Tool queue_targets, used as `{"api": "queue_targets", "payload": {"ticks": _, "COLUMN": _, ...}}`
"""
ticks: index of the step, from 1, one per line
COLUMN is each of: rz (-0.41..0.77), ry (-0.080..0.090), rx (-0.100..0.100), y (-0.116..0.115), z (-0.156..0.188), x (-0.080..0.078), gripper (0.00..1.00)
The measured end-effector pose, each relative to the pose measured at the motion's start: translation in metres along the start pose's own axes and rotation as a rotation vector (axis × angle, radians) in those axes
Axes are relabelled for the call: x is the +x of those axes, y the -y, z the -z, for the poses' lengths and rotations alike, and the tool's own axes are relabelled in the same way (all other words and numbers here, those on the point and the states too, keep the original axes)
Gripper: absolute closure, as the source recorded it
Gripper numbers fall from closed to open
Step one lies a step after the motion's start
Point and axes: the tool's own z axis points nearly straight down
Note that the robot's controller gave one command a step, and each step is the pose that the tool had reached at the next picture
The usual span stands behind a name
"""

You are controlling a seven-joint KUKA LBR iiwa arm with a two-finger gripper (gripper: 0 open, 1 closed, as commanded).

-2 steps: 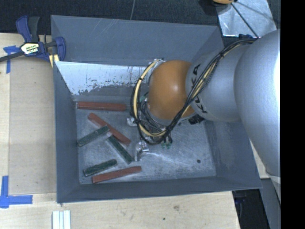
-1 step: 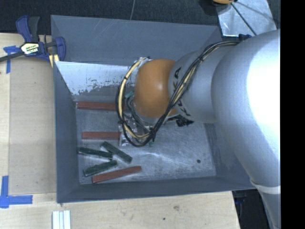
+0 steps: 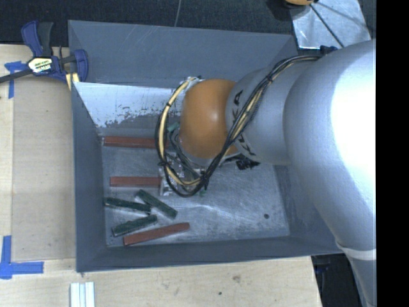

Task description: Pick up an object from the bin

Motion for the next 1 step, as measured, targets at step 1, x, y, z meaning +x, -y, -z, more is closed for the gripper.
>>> {"api": "queue_targets", "payload": {"ticks": 1, "rz": 0.072, "ry": -0.012, "rx": 0.0, "y": -0.0001, "z": 0.1751, "x": -0.0063, "gripper": 1.0}}
